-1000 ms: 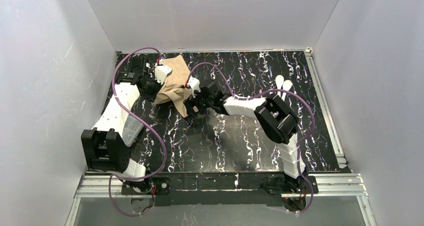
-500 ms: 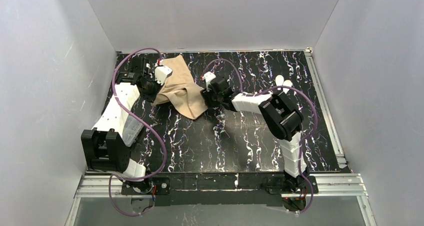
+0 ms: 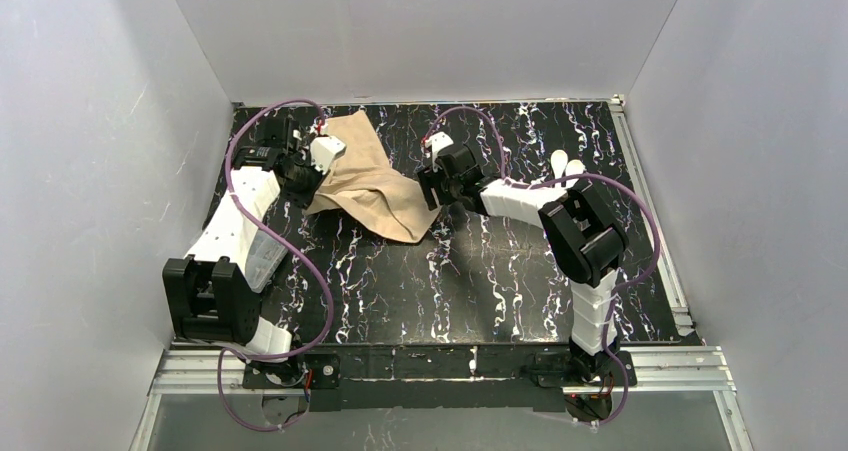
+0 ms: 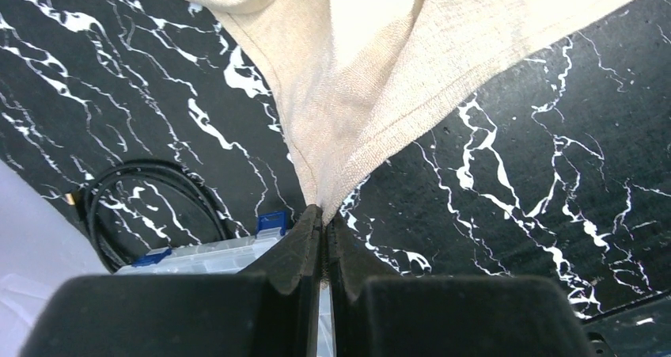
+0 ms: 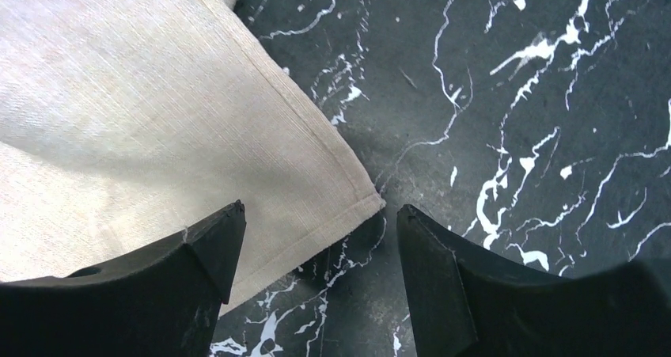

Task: Fold the napkin into a case and place the utensils inside
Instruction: Pick up the crumpled napkin from the center of the board.

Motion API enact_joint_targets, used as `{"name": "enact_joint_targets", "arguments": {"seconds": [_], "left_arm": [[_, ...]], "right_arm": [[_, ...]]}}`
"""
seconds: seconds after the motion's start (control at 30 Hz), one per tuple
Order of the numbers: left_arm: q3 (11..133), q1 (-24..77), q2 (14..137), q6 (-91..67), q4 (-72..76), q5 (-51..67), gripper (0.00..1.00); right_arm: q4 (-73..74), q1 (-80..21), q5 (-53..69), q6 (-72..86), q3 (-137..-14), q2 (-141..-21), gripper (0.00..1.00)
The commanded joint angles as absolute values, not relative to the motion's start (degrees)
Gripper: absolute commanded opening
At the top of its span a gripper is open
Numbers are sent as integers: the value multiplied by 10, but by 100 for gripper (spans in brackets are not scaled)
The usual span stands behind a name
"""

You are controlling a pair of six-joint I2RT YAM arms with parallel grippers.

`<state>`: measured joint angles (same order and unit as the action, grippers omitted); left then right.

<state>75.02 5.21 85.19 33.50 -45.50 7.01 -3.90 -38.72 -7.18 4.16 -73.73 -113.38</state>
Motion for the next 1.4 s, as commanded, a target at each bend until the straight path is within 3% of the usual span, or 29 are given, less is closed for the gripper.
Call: {"name": "enact_joint_targets", "arguments": {"seconds": [0.0, 0.27, 0.7, 0.93, 1.07, 1.37], "left_arm": [[736, 51, 826, 343, -487, 102, 0], [721, 51, 808, 352, -496, 100, 0], [727, 51, 819, 348, -496, 105, 0], [726, 51, 822, 349, -496, 103, 0], [729, 51, 824, 349, -495, 104, 0], [762, 51, 829, 342, -493, 98, 0]], "right_arm": [[-42, -385, -100, 53, -720, -1111, 79], [-39, -351, -61, 64, -768, -1164, 76], [-34, -349, 32, 109, -759, -1187, 57], [-20, -354, 50, 117, -752, -1186, 36], [-14, -353, 44, 122, -738, -1172, 1], [35, -331, 26, 130, -798, -1069, 1]]}}
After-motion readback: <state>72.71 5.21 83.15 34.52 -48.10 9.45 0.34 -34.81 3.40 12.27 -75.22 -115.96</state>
